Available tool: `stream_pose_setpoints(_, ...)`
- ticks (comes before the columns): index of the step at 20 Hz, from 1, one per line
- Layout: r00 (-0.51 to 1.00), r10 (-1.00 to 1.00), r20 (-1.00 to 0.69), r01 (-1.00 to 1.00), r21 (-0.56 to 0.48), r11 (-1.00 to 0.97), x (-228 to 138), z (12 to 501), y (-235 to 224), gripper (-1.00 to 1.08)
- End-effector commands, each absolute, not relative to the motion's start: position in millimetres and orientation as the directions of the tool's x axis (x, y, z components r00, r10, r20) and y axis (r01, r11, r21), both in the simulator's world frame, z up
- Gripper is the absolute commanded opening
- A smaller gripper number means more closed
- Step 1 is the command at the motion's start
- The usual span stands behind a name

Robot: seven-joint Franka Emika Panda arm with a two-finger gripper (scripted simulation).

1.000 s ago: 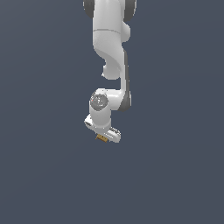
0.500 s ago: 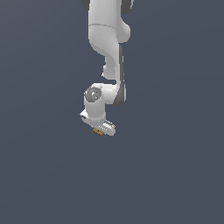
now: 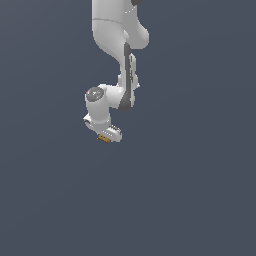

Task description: Pick up the object and move it to a goal position.

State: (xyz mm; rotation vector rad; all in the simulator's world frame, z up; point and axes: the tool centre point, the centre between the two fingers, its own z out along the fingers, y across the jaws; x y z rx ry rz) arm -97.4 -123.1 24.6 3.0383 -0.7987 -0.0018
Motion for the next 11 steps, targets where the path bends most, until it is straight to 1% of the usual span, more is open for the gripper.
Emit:
stream_pose_setpoints(1, 0.871, -0.491, 0.0, -0.491, 0.0, -0.871, -111, 27, -133, -1.0)
stream_pose_setpoints(6, 0.871, -0.491, 0.0, -0.491, 0.0, -0.871, -130, 29, -148, -1.0)
stream_pose_setpoints(11, 0.871, -0.491, 0.0, -0.491, 0.0, -0.871, -136, 30, -154, -1.0)
